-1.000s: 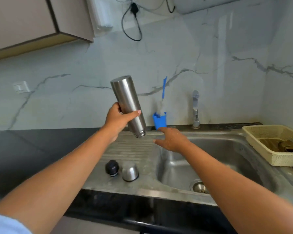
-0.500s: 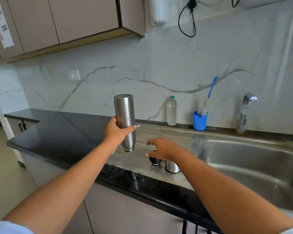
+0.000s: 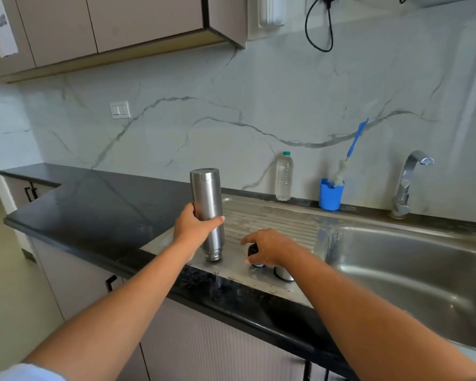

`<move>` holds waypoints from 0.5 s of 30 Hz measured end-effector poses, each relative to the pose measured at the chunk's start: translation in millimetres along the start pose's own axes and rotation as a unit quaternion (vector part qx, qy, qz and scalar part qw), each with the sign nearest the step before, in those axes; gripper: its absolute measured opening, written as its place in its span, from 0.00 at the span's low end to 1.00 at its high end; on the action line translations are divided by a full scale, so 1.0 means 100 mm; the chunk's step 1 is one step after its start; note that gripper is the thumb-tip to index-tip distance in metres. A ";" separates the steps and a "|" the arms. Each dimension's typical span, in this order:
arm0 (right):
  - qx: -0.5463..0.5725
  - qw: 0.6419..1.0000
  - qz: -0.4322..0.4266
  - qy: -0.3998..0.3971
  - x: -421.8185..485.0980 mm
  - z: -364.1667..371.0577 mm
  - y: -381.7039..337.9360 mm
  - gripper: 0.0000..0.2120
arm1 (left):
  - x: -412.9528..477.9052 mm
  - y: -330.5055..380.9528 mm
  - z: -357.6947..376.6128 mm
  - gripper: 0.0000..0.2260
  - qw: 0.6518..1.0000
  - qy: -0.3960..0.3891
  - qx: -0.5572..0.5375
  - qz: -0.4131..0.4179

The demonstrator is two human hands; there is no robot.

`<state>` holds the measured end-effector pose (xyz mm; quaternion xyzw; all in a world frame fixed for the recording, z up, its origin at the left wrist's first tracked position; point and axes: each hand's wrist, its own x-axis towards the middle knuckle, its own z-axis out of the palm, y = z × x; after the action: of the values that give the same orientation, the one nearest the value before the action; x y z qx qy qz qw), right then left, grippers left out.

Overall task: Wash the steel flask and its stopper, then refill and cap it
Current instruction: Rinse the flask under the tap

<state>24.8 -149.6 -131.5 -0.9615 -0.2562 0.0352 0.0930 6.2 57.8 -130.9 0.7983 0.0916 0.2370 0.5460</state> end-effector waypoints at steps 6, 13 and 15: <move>0.004 1.000 0.020 0.003 0.05 0.05 -0.01 0.28 | -0.07 0.01 0.03 0.25 1.000 -0.005 0.026 0.010; 0.072 0.993 0.065 0.060 0.04 0.04 0.07 0.26 | -0.09 0.01 0.03 0.27 0.999 -0.011 0.031 -0.001; 0.133 0.984 0.080 0.087 0.00 0.02 0.13 0.24 | -0.10 0.01 0.04 0.28 0.999 -0.016 0.037 -0.003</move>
<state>30.8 -160.2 -135.5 -0.9574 -0.1621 -0.0079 0.2387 -0.5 50.2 -133.6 0.8216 0.0938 0.2187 0.5180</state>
